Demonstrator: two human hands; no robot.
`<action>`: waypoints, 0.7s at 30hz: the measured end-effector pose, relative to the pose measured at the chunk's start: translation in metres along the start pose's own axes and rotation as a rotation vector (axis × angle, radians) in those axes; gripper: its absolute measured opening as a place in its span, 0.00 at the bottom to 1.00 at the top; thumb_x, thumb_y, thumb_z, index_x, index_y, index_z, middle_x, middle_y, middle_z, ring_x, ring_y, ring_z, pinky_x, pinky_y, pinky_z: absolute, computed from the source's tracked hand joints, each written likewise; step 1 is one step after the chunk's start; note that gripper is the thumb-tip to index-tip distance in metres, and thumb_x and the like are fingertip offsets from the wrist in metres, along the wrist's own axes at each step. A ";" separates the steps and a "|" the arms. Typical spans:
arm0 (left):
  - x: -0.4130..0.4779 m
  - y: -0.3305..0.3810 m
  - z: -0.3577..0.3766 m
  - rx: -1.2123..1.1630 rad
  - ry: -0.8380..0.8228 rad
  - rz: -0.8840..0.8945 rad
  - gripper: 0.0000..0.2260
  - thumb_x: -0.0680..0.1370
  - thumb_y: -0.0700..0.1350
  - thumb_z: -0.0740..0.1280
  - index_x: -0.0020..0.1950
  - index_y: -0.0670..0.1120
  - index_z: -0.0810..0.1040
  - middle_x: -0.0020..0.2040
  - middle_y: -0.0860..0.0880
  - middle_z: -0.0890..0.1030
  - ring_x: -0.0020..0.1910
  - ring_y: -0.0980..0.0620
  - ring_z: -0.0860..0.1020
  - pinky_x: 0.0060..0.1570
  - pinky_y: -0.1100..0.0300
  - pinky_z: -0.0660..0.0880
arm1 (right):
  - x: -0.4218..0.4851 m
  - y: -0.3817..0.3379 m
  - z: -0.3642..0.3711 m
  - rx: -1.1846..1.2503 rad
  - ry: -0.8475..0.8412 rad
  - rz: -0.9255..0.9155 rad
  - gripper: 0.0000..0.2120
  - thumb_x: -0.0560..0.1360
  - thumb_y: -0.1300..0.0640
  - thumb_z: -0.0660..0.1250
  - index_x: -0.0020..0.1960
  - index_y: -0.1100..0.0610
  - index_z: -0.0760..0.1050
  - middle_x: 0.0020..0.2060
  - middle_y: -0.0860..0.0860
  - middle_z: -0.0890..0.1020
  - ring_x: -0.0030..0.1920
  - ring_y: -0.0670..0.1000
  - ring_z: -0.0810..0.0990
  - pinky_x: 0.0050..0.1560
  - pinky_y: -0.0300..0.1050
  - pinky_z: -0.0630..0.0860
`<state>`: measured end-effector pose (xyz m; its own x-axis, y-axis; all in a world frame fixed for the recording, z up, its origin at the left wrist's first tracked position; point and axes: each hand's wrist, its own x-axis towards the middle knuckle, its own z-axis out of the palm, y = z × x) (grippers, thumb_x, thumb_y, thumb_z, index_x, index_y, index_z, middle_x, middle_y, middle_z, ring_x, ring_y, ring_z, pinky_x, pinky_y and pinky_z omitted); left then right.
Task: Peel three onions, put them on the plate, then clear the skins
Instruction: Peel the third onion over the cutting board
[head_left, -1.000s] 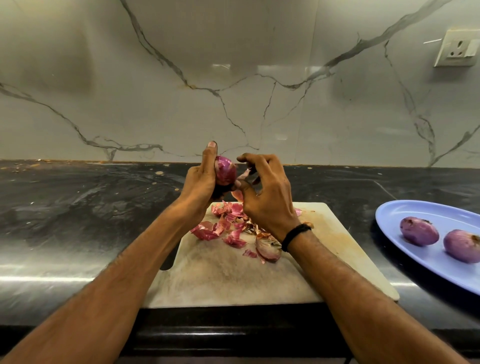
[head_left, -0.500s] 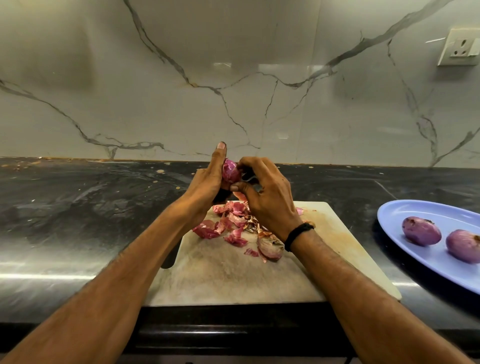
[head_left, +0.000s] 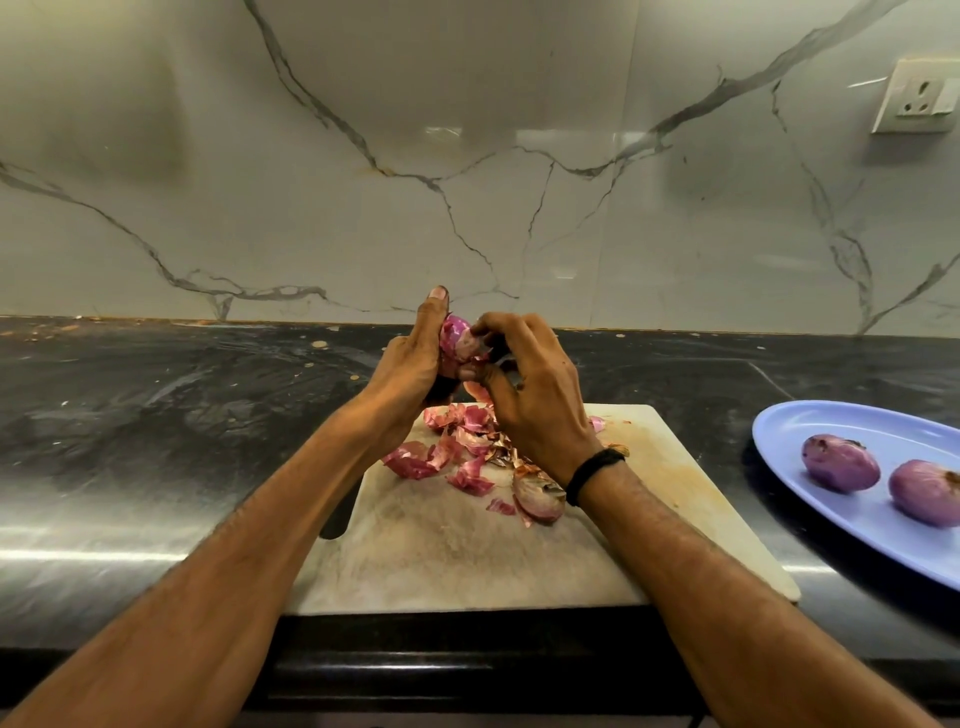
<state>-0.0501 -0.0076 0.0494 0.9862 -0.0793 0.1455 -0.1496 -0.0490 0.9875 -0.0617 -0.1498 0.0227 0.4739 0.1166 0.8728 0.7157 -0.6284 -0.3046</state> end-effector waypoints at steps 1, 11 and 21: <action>0.001 0.000 0.000 0.005 0.001 -0.002 0.32 0.79 0.70 0.54 0.49 0.46 0.84 0.49 0.39 0.85 0.53 0.42 0.82 0.64 0.45 0.77 | 0.000 0.000 0.000 -0.009 -0.003 -0.004 0.14 0.75 0.64 0.69 0.60 0.60 0.73 0.53 0.55 0.76 0.50 0.48 0.76 0.48 0.25 0.71; 0.000 -0.001 0.000 0.048 0.040 0.016 0.32 0.79 0.71 0.52 0.47 0.46 0.83 0.48 0.39 0.85 0.54 0.40 0.82 0.64 0.44 0.77 | -0.002 0.001 0.004 -0.032 0.027 -0.013 0.11 0.75 0.67 0.67 0.57 0.62 0.75 0.50 0.56 0.76 0.47 0.48 0.74 0.48 0.24 0.70; 0.003 -0.008 -0.002 0.103 0.020 0.032 0.40 0.77 0.74 0.52 0.53 0.41 0.84 0.50 0.37 0.85 0.57 0.38 0.82 0.63 0.42 0.77 | -0.001 0.000 0.002 -0.054 0.011 -0.036 0.14 0.76 0.66 0.67 0.61 0.60 0.74 0.53 0.56 0.77 0.49 0.46 0.74 0.50 0.22 0.69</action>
<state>-0.0460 -0.0054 0.0424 0.9819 -0.0624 0.1786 -0.1861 -0.1493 0.9711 -0.0607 -0.1484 0.0211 0.4427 0.1318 0.8869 0.7031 -0.6650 -0.2521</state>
